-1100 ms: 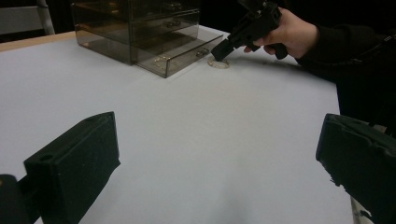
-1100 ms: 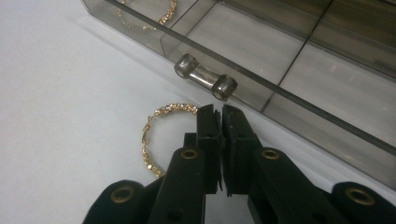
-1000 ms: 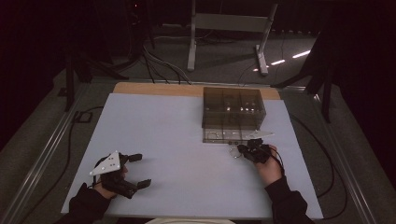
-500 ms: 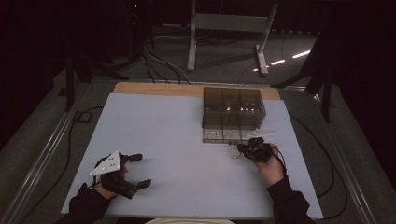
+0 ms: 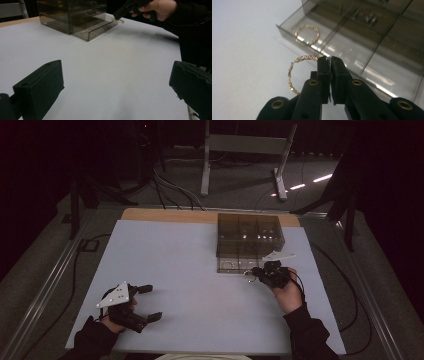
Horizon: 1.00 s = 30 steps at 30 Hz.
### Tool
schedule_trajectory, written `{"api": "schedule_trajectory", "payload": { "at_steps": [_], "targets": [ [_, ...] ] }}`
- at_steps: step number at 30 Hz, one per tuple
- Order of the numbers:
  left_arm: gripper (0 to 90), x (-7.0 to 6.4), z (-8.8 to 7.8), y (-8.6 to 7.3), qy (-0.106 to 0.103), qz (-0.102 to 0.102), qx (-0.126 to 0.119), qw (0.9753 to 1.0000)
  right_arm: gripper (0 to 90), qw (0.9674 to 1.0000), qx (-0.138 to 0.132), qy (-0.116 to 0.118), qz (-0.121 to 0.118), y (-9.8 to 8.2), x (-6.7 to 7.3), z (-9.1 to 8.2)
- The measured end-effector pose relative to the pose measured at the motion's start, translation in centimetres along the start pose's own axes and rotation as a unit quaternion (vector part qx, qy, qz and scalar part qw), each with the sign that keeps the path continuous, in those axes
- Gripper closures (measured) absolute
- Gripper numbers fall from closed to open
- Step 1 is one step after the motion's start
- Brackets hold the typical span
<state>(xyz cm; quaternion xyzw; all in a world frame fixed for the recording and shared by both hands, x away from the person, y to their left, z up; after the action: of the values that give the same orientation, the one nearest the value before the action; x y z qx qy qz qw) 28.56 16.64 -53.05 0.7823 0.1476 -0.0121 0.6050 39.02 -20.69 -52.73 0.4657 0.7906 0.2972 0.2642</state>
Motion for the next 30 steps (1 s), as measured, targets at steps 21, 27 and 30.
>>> {"api": "schedule_trajectory", "payload": {
  "at_steps": [21,27,30],
  "targets": [
    [0.4,0.0,-0.1,0.1,0.001,0.0,-0.002,1.0,87.1,0.9998,-0.014,-0.008,0.007,4.3,0.3,2.0],
    [0.4,0.0,-0.1,0.1,0.0,0.002,-0.002,1.0,87.1,0.9998,-0.013,-0.005,0.017,4.7,0.3,2.7],
    [0.4,0.0,-0.1,0.1,0.0,0.002,-0.003,1.0,87.1,0.9998,-0.01,-0.007,0.018,4.9,0.4,3.1]
  ]
}}
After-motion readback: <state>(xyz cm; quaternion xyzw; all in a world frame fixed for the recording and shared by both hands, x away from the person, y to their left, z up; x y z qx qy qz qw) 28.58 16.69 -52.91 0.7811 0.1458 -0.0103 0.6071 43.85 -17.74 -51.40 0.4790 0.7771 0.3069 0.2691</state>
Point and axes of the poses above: each handheld gripper's, and its own axes: z roughly forward along the jaws, y roughly out of its top, x roughly to its left, the point moved 7 cm from there along z, roughly forward along the jaws, and after that the axes turned 14 degrees about -y, right-handed, at the moved point
